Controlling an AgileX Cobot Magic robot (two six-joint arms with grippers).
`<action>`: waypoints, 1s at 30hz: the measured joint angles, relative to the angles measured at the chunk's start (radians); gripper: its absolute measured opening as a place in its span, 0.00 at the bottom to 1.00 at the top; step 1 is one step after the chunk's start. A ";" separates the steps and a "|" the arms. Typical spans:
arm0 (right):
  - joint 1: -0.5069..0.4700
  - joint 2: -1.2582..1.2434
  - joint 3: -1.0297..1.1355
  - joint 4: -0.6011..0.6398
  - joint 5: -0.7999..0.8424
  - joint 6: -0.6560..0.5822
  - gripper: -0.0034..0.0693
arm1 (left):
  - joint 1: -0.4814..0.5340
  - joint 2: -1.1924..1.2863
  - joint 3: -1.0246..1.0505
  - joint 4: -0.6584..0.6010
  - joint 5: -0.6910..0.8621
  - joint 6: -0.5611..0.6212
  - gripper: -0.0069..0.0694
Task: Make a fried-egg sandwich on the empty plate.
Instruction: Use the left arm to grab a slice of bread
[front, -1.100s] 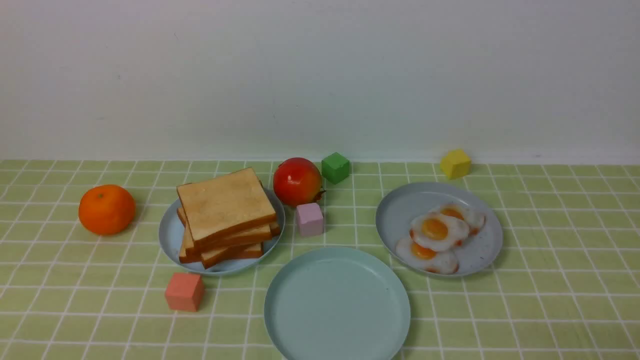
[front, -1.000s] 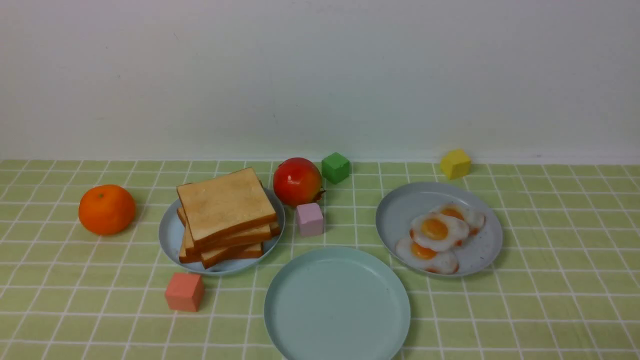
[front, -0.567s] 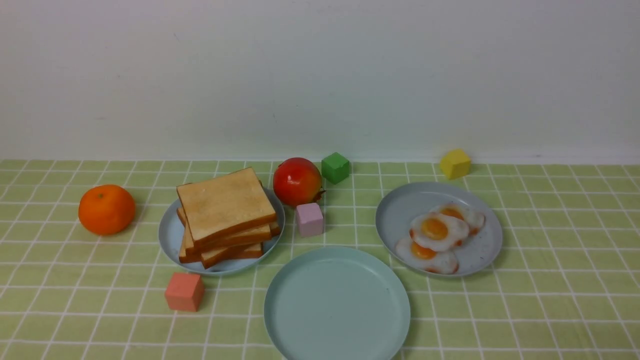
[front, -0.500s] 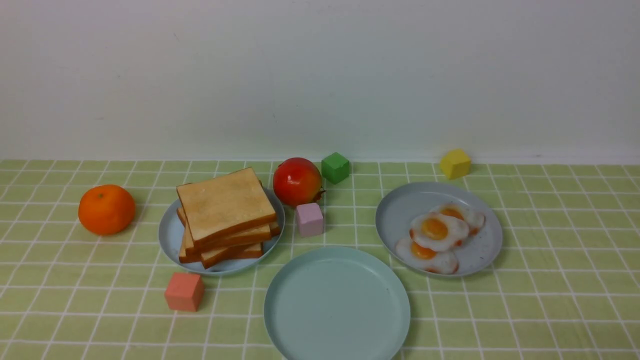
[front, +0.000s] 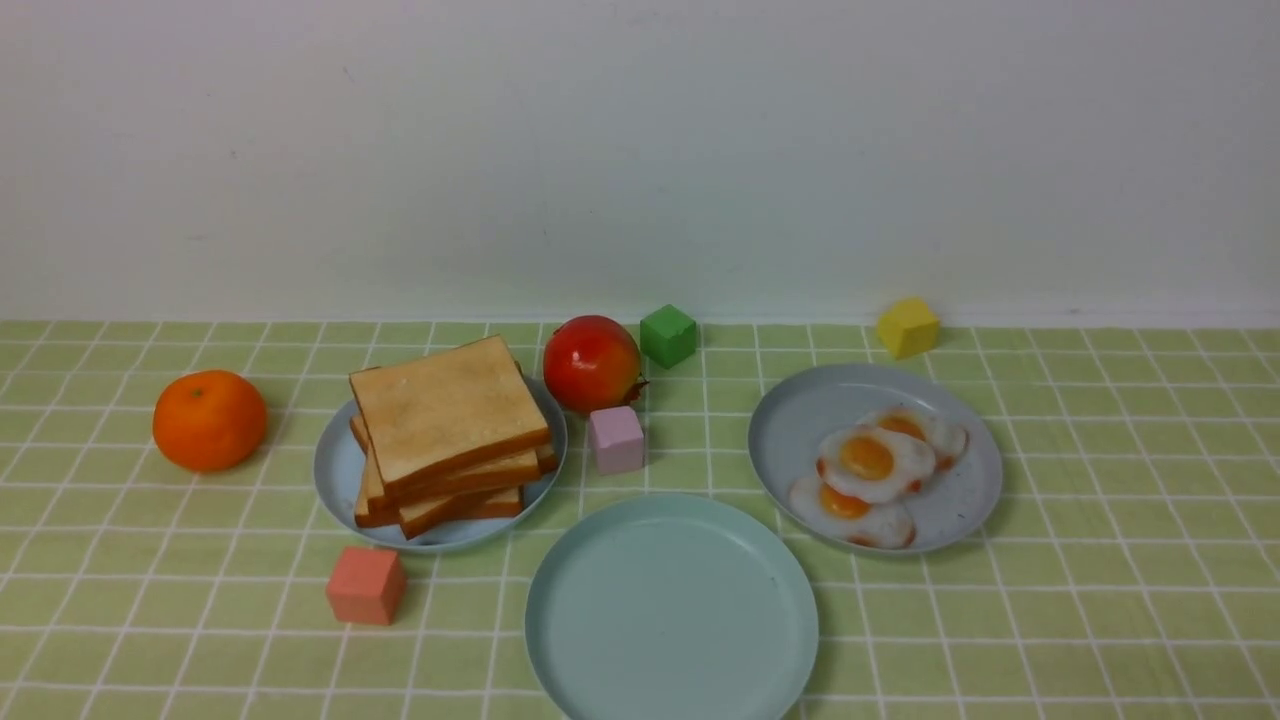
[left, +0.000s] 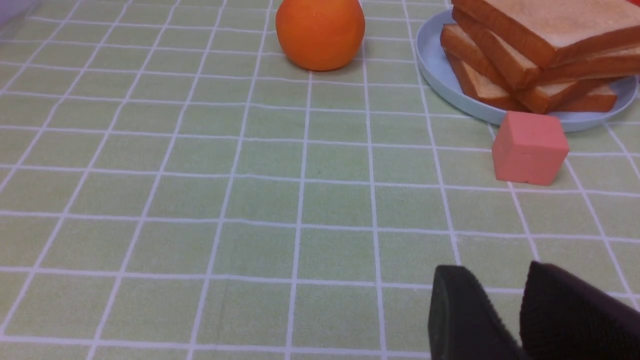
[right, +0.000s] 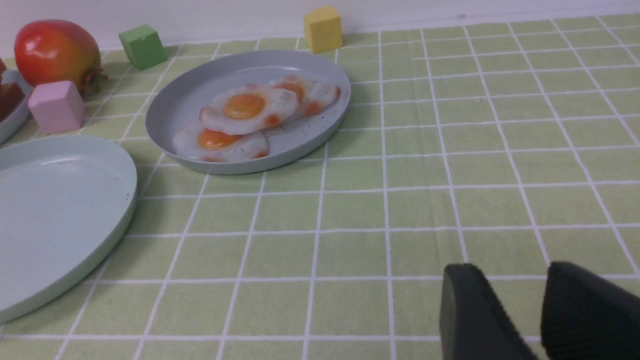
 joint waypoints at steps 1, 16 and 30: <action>0.000 0.000 0.000 0.000 0.000 0.000 0.38 | 0.000 0.000 0.000 0.000 -0.010 0.000 0.36; 0.000 0.000 0.007 0.000 -0.150 0.000 0.38 | 0.000 0.000 0.000 -0.006 -0.344 0.000 0.38; 0.000 0.000 0.007 0.015 -0.345 0.001 0.38 | 0.000 0.000 0.001 -0.109 -0.551 -0.203 0.38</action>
